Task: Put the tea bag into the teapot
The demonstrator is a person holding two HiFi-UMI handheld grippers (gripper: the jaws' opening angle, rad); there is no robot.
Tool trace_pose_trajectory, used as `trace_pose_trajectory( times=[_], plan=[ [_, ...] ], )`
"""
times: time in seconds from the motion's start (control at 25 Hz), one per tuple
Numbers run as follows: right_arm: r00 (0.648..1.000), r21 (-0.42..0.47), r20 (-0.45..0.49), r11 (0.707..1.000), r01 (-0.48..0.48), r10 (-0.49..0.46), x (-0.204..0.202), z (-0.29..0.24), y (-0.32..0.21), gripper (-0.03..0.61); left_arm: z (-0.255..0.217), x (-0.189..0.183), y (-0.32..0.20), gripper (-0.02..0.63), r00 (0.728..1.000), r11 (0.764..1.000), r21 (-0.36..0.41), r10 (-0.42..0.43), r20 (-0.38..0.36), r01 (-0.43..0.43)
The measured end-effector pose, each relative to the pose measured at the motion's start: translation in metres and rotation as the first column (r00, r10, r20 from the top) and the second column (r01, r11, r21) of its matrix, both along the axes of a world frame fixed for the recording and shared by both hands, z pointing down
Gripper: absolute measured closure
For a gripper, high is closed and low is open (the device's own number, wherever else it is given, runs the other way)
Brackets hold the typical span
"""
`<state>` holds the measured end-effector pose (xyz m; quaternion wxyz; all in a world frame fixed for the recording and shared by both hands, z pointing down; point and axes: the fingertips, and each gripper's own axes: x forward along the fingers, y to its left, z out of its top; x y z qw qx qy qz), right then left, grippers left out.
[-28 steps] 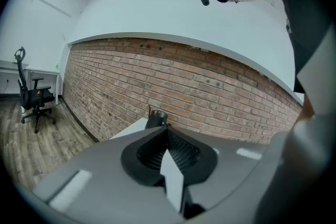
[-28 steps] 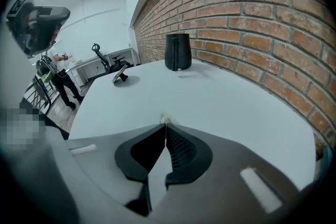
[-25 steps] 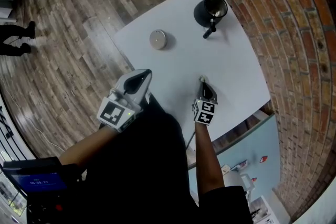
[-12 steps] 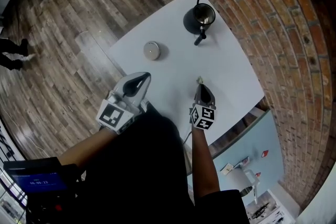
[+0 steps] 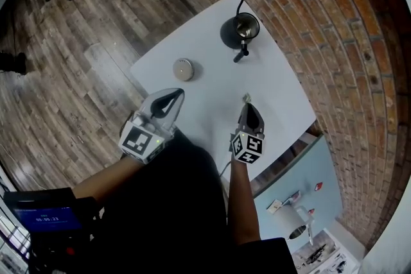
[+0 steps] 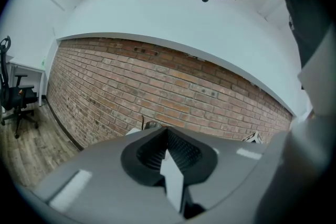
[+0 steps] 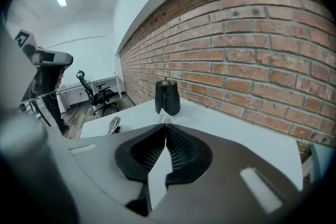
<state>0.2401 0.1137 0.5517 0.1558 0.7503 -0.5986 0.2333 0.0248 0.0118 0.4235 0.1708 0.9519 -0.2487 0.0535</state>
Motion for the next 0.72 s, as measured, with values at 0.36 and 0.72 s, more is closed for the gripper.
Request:
trace_pose_trajectory(
  times=[0.36, 0.72],
  plan=[
    [0.997, 0.085, -0.068, 0.996, -0.020, 0.026, -0.003, -0.048, -0.029, 0.571, -0.013, 0.010, -0.016, 0.614, 0.995, 0.998, 0.027, 0.065, -0.073, -0.063],
    [0.994, 0.119, -0.084, 0.991, -0.063, 0.074, -0.008, -0.068, -0.036, 0.571, -0.010, 0.012, -0.027, 0.614, 0.990, 0.992, 0.030, 0.125, -0.071, -0.124]
  ],
)
